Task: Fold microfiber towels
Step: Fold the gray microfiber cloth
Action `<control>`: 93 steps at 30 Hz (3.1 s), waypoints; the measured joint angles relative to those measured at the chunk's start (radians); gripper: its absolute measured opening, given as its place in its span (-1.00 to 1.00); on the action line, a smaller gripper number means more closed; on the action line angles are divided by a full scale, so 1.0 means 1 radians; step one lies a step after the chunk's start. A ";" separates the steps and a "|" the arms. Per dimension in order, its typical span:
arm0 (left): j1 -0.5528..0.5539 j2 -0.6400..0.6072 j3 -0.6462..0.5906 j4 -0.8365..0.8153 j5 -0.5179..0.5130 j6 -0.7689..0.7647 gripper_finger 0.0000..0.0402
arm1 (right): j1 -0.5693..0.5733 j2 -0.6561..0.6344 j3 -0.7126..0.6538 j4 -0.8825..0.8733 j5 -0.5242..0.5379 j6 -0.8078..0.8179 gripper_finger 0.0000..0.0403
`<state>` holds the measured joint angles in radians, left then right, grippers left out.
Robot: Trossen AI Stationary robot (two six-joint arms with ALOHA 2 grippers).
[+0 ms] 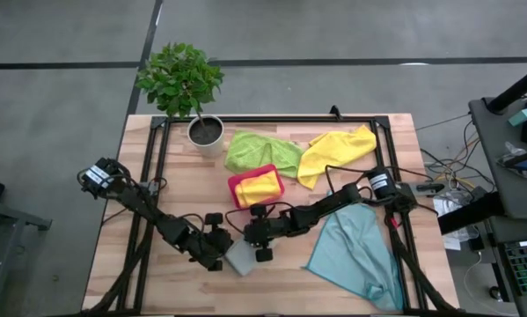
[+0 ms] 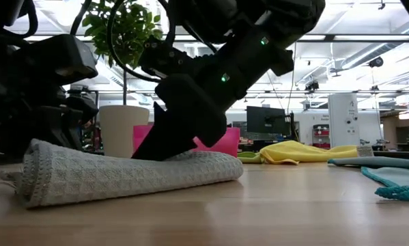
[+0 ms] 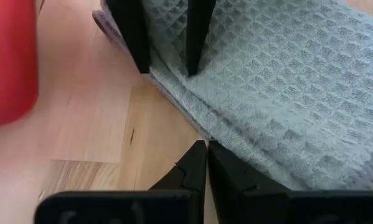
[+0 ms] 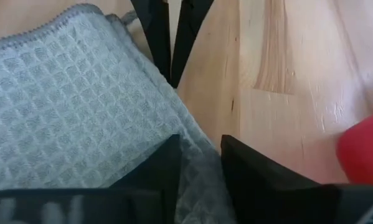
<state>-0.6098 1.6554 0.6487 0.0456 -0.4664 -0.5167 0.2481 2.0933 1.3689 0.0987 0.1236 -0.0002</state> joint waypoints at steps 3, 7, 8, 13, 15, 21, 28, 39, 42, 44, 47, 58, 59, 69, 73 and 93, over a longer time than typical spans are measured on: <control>0.000 0.000 0.000 0.000 -0.001 0.000 -0.98 | 0.000 0.000 0.000 0.000 -0.001 0.000 -0.62; 0.000 0.000 0.000 0.001 -0.003 0.000 -0.98 | 0.001 -0.001 0.000 0.004 0.007 -0.003 -0.90; 0.000 0.000 0.000 0.002 -0.004 0.000 -0.98 | 0.001 -0.001 0.000 0.012 0.007 -0.004 -0.92; 0.000 0.001 -0.001 0.004 -0.008 0.000 -0.98 | 0.002 -0.001 -0.001 0.077 0.059 -0.012 -0.95; 0.000 0.001 -0.001 0.006 -0.009 0.000 -0.98 | 0.003 -0.001 -0.001 0.087 0.111 -0.020 -0.96; 0.001 0.001 -0.001 0.007 -0.011 0.000 -0.98 | 0.005 -0.005 -0.001 0.097 0.112 -0.045 -0.96; 0.001 -0.002 0.001 0.005 -0.011 0.000 -0.98 | 0.007 0.004 -0.001 0.101 0.113 -0.023 -0.96; 0.001 -0.020 0.045 -0.069 -0.002 -0.001 -0.83 | 0.007 0.047 -0.001 0.130 0.118 0.001 -0.96; 0.001 -0.044 0.061 -0.135 0.019 -0.001 -0.73 | 0.009 0.047 -0.001 0.130 0.118 0.003 -0.96; 0.001 -0.069 0.079 -0.191 0.056 0.000 -0.69 | 0.009 0.047 -0.001 0.130 0.118 0.003 -0.96; 0.000 -0.107 0.105 -0.286 0.102 -0.002 -0.66 | 0.009 0.047 -0.001 0.130 0.118 0.011 -0.96; -0.001 -0.225 0.136 -0.324 0.143 -0.036 -0.66 | 0.009 0.043 -0.002 0.135 0.117 0.016 -0.96; -0.001 -0.228 0.138 -0.317 0.144 -0.044 -0.66 | 0.009 0.043 -0.002 0.135 0.117 0.019 -0.96; -0.002 -0.069 0.135 -0.221 0.145 -0.102 -0.69 | 0.009 0.042 -0.002 0.145 0.139 0.042 -0.96; -0.002 -0.004 0.139 -0.231 0.172 -0.150 -0.80 | 0.015 0.034 -0.002 0.139 0.141 0.043 -0.96; -0.011 -0.014 0.136 -0.239 0.224 -0.159 -0.99 | 0.011 -0.008 -0.001 0.075 0.135 0.037 -0.95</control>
<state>-0.6212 1.6417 0.7849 -0.1936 -0.2421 -0.6754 0.2596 2.0850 1.3678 0.1734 0.2585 0.0368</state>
